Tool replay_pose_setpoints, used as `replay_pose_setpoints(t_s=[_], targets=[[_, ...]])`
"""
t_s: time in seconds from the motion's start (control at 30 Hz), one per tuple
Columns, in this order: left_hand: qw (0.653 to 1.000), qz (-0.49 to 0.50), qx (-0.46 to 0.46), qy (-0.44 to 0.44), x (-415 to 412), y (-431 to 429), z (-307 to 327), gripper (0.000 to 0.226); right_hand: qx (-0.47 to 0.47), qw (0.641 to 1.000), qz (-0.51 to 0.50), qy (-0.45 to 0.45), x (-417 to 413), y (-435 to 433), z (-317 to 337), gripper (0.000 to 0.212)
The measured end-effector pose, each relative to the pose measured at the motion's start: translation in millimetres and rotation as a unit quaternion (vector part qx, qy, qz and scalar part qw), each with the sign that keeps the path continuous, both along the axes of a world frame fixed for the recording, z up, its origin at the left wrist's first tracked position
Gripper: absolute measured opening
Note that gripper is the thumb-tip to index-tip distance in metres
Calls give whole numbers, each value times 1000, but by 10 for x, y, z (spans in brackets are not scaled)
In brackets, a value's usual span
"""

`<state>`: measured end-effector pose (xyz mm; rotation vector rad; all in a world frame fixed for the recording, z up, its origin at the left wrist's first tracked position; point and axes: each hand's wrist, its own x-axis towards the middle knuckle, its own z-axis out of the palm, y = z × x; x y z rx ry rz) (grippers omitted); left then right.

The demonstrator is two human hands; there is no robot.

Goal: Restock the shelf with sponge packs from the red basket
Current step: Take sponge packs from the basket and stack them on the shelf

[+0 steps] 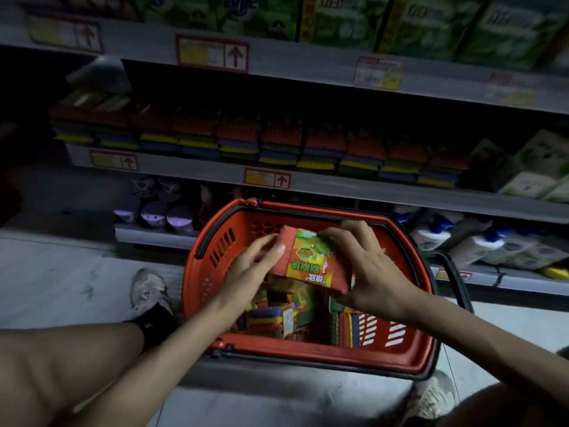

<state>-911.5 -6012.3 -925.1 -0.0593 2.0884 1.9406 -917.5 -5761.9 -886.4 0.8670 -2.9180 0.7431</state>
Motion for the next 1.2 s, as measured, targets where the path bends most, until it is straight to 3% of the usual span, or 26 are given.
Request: replay_pose_setpoints(t_s=[0.1,0.2,0.27,0.37,0.43,0.53,0.6,0.8,0.93,1.07,1.2], targets=[[994,-37,81,-56,-61,128,46,57,-18,999,24,20,-54,69,109,92],[995,-14,94,-37,-165,300,134,65,-17,999,7,38,-149,203,199,95],[995,15,102,-12,-238,399,198,62,-50,999,-4,-14,-190,291,238,103],[993,55,98,27,-365,628,274,59,-173,973,-45,-146,-199,515,293,109],[992,71,90,50,-431,806,318,62,-236,951,-78,-182,-184,680,303,100],[990,78,78,87,-503,1051,383,60,-295,933,-107,-178,-197,910,353,64],[991,59,62,107,-526,1194,446,58,-307,928,-119,-172,-211,1065,376,54],[985,24,57,162,-506,1656,636,61,-333,911,-164,-180,-180,1484,402,57],[981,54,83,168,-610,2132,735,66,-378,888,-215,-150,-182,1768,431,54],[975,58,113,183,-689,2637,836,53,-437,851,-253,-142,-223,2038,498,48],[973,62,36,219,-729,2983,819,54,-475,825,-281,-122,-268,2236,530,46]])
